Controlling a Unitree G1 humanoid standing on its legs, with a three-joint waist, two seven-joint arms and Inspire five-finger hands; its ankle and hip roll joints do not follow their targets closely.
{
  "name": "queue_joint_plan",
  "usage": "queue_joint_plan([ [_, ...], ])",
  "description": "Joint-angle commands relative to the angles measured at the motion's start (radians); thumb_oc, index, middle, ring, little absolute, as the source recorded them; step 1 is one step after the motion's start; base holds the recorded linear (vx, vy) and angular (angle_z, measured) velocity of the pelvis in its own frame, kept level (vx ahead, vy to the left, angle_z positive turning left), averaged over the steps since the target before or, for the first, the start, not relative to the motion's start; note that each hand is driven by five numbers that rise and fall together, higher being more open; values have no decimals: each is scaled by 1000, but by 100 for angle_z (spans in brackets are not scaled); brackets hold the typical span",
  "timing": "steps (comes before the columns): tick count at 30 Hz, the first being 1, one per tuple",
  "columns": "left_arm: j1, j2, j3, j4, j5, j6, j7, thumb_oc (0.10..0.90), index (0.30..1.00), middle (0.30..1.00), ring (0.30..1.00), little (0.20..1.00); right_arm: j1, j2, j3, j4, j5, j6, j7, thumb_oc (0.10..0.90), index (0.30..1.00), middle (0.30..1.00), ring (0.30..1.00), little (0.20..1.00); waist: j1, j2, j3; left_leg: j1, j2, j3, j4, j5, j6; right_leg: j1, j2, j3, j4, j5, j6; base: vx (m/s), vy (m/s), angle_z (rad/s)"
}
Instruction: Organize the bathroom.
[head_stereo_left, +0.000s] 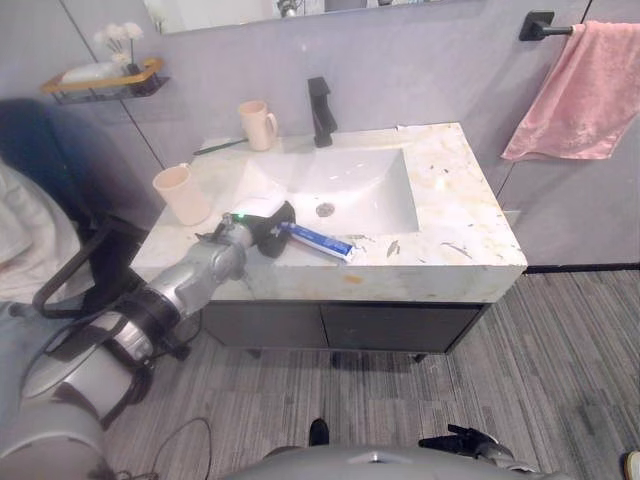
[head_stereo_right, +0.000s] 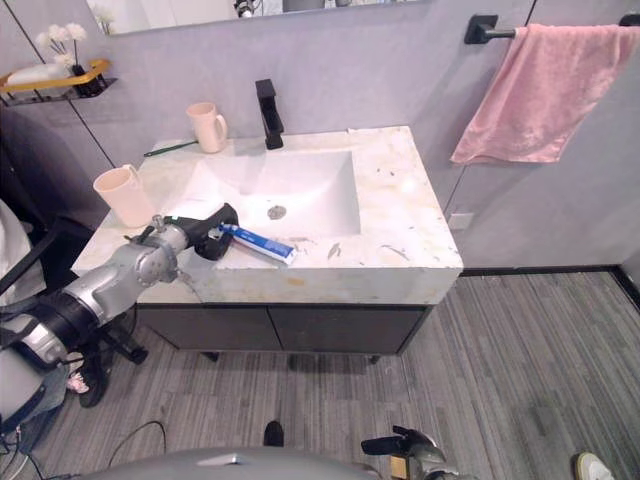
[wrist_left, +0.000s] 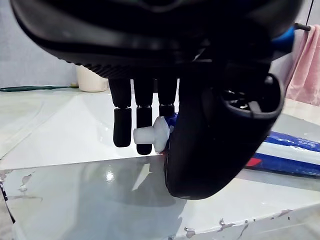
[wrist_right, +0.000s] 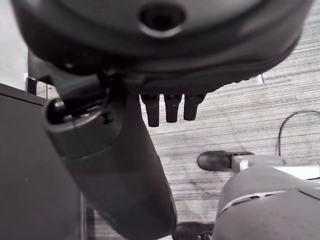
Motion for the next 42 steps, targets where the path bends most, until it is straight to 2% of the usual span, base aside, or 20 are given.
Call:
queue_joint_plan([
  [1,-87,32,70,18,-63,-34,8,400,300,300,300,300,-48,-32,-1,-37,-7,-23,-1,800,900,900,900,900,31,-26,28,28,-26,0,11,-75,4,-93,-6,-37,2,92,25,0,0,0],
  [3,-88,35,69,17,-76,-35,7,400,300,300,300,300,-48,-31,0,-38,-6,-23,-1,800,900,900,900,900,32,-26,28,27,-26,-1,11,-74,3,-92,-6,-37,2,92,25,-17,-16,5],
  [9,-56,30,174,-23,-406,-95,18,400,300,300,300,300,-41,-30,-7,-43,-18,-50,6,800,900,900,900,900,41,-27,32,24,-18,10,11,-67,-4,-84,-2,-39,2,88,19,-12,-21,5],
  [12,-18,-8,255,-70,-558,-127,-21,400,300,300,300,300,-31,-28,-31,-78,9,-97,0,800,900,900,900,900,38,-33,38,28,7,93,11,-55,-17,-84,-10,-73,2,91,19,-29,3,9],
  [13,-2,-30,281,-107,-588,-114,-26,400,300,300,300,300,-24,-24,-40,-103,26,-129,-15,800,900,900,900,900,36,-41,48,30,22,131,32,-56,-26,-80,-23,-100,2,97,18,-98,41,20],
  [16,36,-69,328,-150,-618,-98,-18,400,300,300,300,300,-29,-26,-46,-172,49,-177,-39,800,900,900,900,900,40,-73,68,-12,27,112,177,-82,-31,-83,-55,-111,2,120,13,-146,54,40],
  [17,67,-85,356,-158,-618,-102,-1,400,300,300,300,300,-36,-35,-43,-261,62,-207,-64,800,900,900,900,900,41,-95,83,-32,28,87,299,-96,-27,-87,-74,-105,2,136,11,-187,75,55],
  [19,93,-94,381,-166,-642,-112,-7,400,300,300,300,300,-42,-46,-53,-345,79,-268,-73,800,900,900,900,900,37,-116,86,-42,26,74,368,-103,-14,-101,-90,-101,2,153,13,-178,97,13],
  [20,118,-98,404,-182,-655,-121,-8,400,300,300,300,300,-41,-60,-55,-460,72,-262,-101,800,900,900,900,900,28,-125,87,-17,32,72,370,-120,-5,-109,-93,-99,2,160,16,-151,128,0],
  [21,130,-99,414,-191,-679,-129,-4,400,300,300,300,300,-38,-69,-57,-506,91,-325,-97,800,900,900,900,900,22,-128,86,0,35,72,361,-126,-3,-114,-94,-98,5,163,17,-152,165,13],
  [23,180,-158,441,-246,-695,-122,15,400,300,300,300,300,-9,-96,-96,-861,89,-295,-141,800,900,900,900,900,-21,-134,72,77,73,90,307,-134,-16,-134,-100,-103,9,166,22,-161,238,22],
  [24,187,-172,441,-253,-695,-123,21,400,300,300,300,300,3,-100,-110,-918,71,-309,-150,800,900,900,900,900,-29,-132,69,95,81,94,287,-136,-20,-134,-100,-106,9,166,24,-145,288,29],
  [27,195,-219,434,-291,-710,-95,57,400,300,300,300,300,27,-135,-166,-1114,-2,-290,-50,800,900,900,900,900,-79,-126,58,176,80,131,151,-200,-14,-166,-120,-95,19,185,63,-126,279,38],
  [28,188,-227,438,-316,-720,-56,77,400,300,300,300,300,43,-157,-204,-1207,54,-280,64,800,900,900,900,900,-103,-121,57,209,69,141,74,-207,-6,-188,-128,-79,28,196,86,-172,283,21],
  [32,165,-211,442,-301,-745,-30,60,400,300,300,300,300,76,-164,-226,-1232,159,-212,301,800,900,900,900,900,-134,-123,60,220,39,139,11,-212,11,-238,-146,-48,50,226,125,-181,259,9],
  [34,155,-190,450,-274,-768,-45,44,400,300,300,300,300,112,-140,-212,-1216,170,-185,358,800,900,900,900,900,-146,-129,60,209,18,136,11,-224,24,-268,-161,-36,60,262,142,-153,204,28],
  [37,146,-161,461,-240,-762,-76,19,400,300,300,300,300,153,-68,-177,-1143,202,-102,334,800,900,900,900,900,-148,-137,59,194,-4,145,11,-229,36,-299,-185,-34,63,310,152,-152,202,10],
  [39,144,-152,461,-243,-764,-76,1,400,300,300,300,300,163,-48,-161,-1109,110,-131,307,800,900,900,900,900,-147,-137,61,190,-9,147,11,-229,40,-306,-193,-36,57,324,153,-116,167,1],
  [40,161,-129,469,-272,-748,-79,3,400,300,300,300,300,176,-61,-153,-1152,182,-164,348,800,900,900,900,900,-145,-135,72,188,-12,153,11,-227,49,-315,-203,-31,55,350,158,-117,127,1],
  [42,202,-107,477,-285,-746,-114,-3,400,300,300,300,300,200,-69,-143,-1225,139,-208,354,800,900,900,900,900,-138,-135,80,179,-10,173,11,-223,51,-321,-215,-46,45,364,158,-133,78,-9],
])
